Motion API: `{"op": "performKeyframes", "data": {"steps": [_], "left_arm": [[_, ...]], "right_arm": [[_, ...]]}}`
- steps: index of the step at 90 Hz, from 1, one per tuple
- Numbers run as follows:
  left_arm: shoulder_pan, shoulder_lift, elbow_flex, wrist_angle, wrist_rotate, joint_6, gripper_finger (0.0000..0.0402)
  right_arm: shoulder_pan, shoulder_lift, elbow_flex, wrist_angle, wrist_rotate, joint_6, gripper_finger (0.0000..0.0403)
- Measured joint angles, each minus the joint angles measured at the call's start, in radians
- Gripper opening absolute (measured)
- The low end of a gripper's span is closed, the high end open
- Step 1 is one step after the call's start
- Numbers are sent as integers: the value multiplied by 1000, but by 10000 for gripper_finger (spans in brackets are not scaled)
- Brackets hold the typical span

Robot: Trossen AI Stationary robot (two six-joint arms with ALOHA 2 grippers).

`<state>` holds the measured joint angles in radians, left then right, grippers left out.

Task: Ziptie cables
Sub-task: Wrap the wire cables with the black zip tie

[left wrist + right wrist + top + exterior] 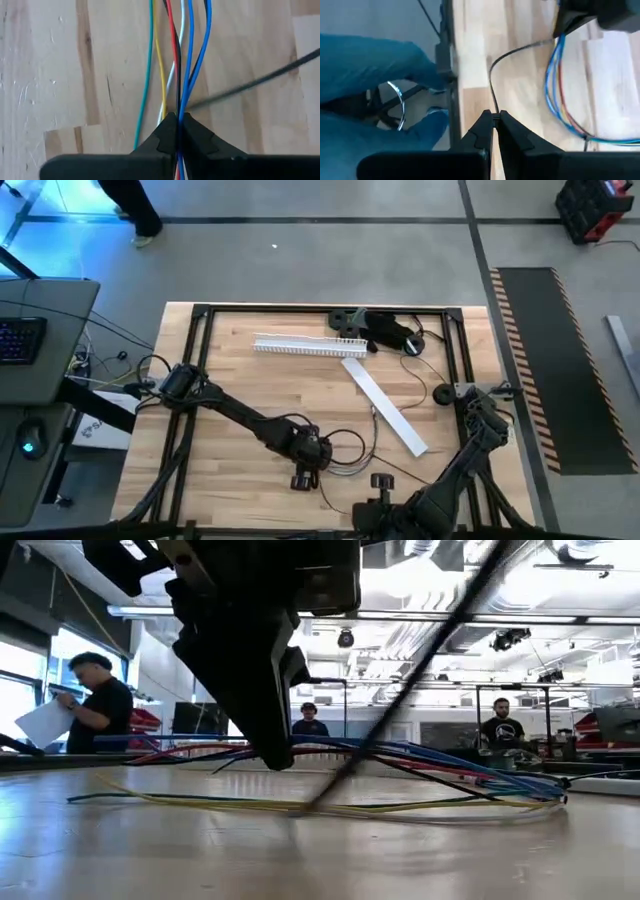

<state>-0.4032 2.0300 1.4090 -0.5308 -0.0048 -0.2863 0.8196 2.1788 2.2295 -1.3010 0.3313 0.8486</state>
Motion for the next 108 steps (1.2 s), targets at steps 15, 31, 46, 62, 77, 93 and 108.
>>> {"op": "performKeyframes", "data": {"steps": [15,31,46,62,77,93,108], "left_arm": [[-6,-1,-6,-4,-7,0,0],[-6,-2,-6,-23,-31,0,0],[-6,-2,-6,-32,-32,0,0],[-6,-2,-6,-16,-35,-26,0],[-16,2,-6,-13,-47,-26,0],[-32,2,-6,-13,-92,-26,0],[-48,2,-6,-21,-108,-26,1]], "right_arm": [[-16,0,0,-1,31,0,0],[-21,0,0,-15,-47,10,0],[-21,1,26,-94,-127,47,0],[-33,1,84,-136,-145,50,0],[-56,0,85,-121,-141,41,0],[-97,1,46,-60,-170,0,0],[-123,2,46,-18,-123,-39,0]]}}
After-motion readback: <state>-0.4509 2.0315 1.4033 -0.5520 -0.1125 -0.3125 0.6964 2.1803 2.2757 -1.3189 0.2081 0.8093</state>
